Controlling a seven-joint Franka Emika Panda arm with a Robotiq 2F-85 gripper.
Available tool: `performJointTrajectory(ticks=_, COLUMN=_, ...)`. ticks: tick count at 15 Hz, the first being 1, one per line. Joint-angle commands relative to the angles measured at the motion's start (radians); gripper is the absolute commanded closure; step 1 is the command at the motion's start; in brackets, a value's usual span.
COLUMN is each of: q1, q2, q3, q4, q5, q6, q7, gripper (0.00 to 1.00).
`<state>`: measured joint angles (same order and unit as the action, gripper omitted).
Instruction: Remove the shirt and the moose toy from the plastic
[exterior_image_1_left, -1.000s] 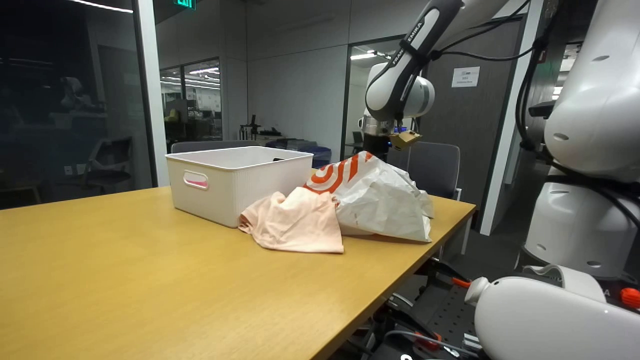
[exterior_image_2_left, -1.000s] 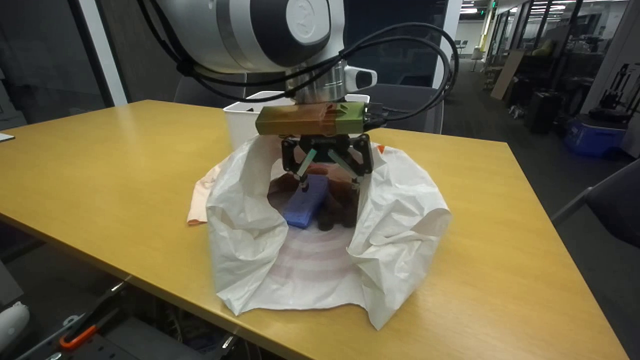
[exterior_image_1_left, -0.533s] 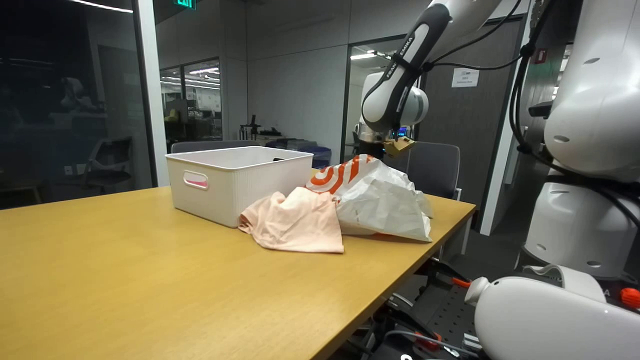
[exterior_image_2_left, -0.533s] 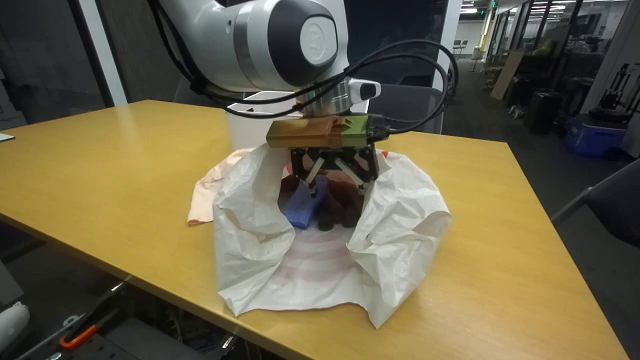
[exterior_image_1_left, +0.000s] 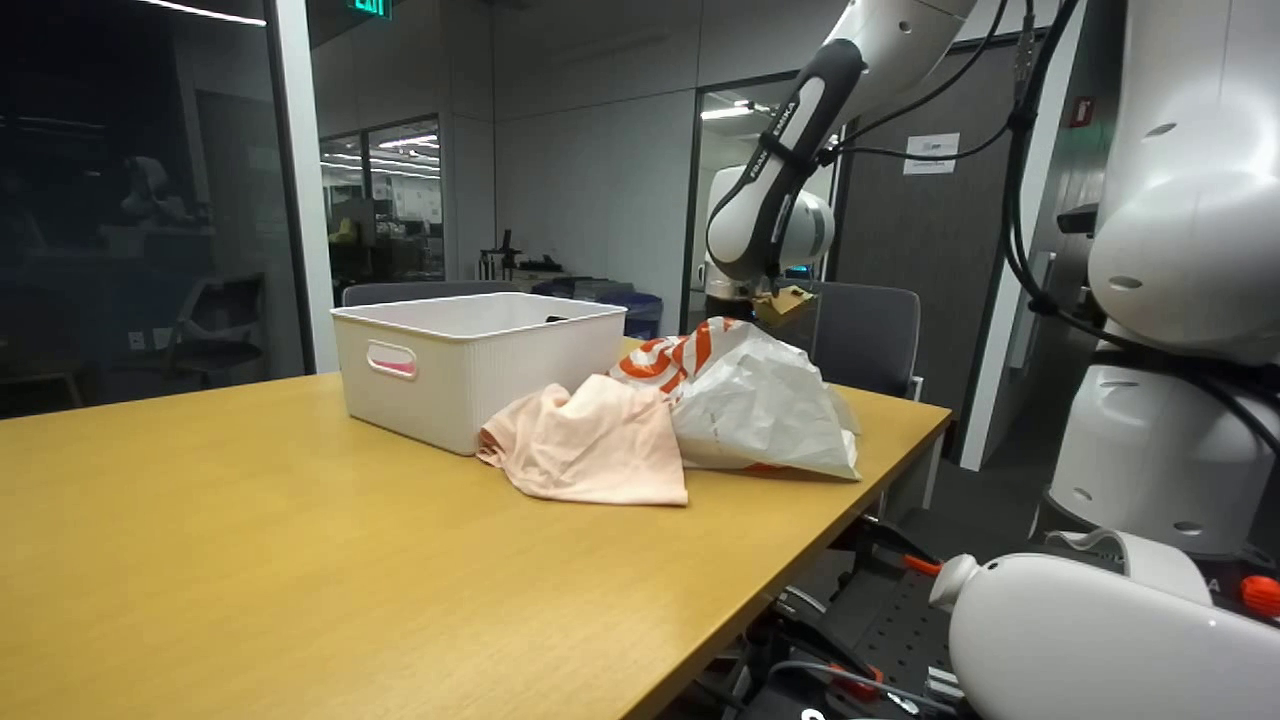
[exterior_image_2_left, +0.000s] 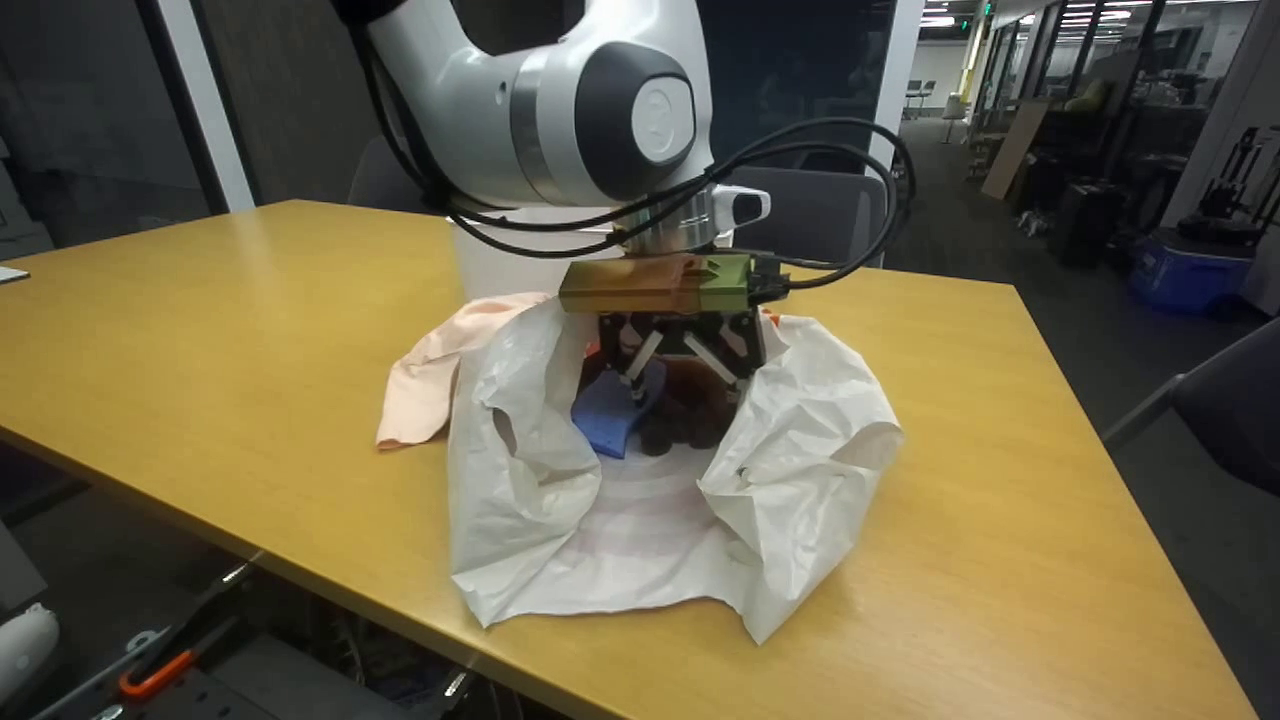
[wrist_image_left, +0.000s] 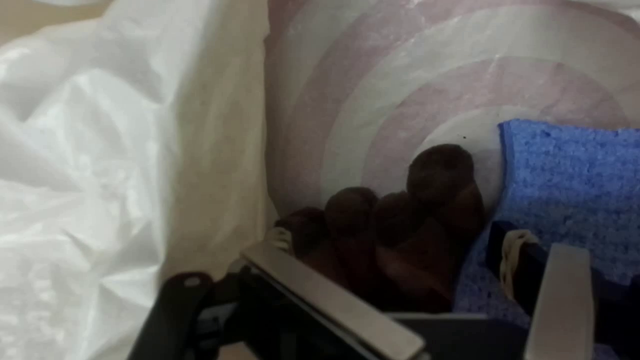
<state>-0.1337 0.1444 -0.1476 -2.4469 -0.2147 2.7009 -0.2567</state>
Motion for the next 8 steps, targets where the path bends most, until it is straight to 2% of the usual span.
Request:
performJointTrajectory(ticks=1, q1=-0.003, q2=0.036, q3=0.017, q4=0.044, q5=0.020, q6=0.013, q7=-0.008, gripper=0.00)
performJointTrajectory(ticks=4, q1=-0.016, q2=0.058, q3=0.027, q4=0.064, q5=0.054, q6=-0.011, q7=-0.039, gripper=0.00)
performJointTrajectory(ticks=5, q1=-0.018, q2=0.066, q3=0.027, q4=0.068, q5=0.059, q6=-0.012, q7=-0.041, gripper=0.25)
performJointTrajectory(ticks=6, q1=-0.024, q2=0.069, q3=0.034, q4=0.069, q5=0.086, q6=-0.013, q7=-0.065, gripper=0.25)
performJointTrajectory(ticks=8, q1=-0.027, q2=0.075, q3=0.036, q4=0.071, q5=0.104, q6=-0.011, q7=-0.075, gripper=0.42)
